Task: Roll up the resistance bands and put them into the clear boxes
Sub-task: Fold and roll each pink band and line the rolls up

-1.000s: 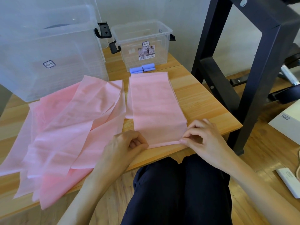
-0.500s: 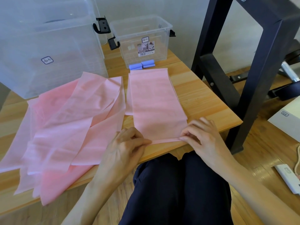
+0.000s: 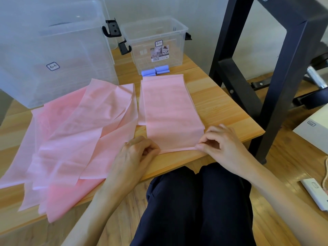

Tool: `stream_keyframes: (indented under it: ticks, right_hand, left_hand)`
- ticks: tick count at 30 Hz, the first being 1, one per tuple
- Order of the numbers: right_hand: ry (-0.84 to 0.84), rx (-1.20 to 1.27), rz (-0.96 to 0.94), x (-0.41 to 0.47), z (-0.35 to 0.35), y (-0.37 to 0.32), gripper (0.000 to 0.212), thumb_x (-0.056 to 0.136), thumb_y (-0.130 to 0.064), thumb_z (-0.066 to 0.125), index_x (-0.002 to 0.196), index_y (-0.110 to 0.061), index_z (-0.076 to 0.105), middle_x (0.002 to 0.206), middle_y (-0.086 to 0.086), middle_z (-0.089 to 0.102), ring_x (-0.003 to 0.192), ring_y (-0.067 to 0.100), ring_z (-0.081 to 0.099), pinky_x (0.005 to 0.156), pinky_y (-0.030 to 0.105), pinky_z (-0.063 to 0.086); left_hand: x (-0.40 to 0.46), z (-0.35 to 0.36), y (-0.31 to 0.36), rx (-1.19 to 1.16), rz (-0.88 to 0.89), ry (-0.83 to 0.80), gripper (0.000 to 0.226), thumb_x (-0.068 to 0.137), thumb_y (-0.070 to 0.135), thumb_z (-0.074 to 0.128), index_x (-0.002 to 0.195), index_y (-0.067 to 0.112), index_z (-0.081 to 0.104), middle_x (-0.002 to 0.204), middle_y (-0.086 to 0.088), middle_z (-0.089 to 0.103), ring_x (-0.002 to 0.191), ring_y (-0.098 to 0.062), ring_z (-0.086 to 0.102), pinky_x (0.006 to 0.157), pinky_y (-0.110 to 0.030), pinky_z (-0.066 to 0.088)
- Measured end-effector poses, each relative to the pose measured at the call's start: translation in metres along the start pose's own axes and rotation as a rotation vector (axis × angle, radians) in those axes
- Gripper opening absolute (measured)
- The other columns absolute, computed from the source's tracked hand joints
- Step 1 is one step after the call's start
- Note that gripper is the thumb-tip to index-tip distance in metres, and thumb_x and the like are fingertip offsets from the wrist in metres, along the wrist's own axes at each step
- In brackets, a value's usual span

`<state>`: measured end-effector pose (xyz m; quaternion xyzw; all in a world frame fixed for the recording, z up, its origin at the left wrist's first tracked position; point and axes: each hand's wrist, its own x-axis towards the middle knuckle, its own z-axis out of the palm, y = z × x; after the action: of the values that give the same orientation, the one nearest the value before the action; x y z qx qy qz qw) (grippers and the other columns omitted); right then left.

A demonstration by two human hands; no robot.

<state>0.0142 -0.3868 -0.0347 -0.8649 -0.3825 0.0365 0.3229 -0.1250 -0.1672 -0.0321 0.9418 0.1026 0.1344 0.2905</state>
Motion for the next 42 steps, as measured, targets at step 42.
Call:
stream_keyframes:
  ticks: [42]
  right_hand:
    - [-0.028,-0.086,0.019,0.006,-0.004,0.002,0.014,0.093,-0.033,0.058,0.087,-0.022,0.065,0.091,-0.009,0.055,0.093,0.011,0.043,0.086,0.029,0.029]
  left_hand:
    - [0.009,-0.011,-0.003,-0.072,-0.108,-0.051,0.014,0.089,0.021,0.068,0.082,0.033,0.070,0.083,0.017,0.063,0.088,0.002,0.056,0.071,-0.012,0.044]
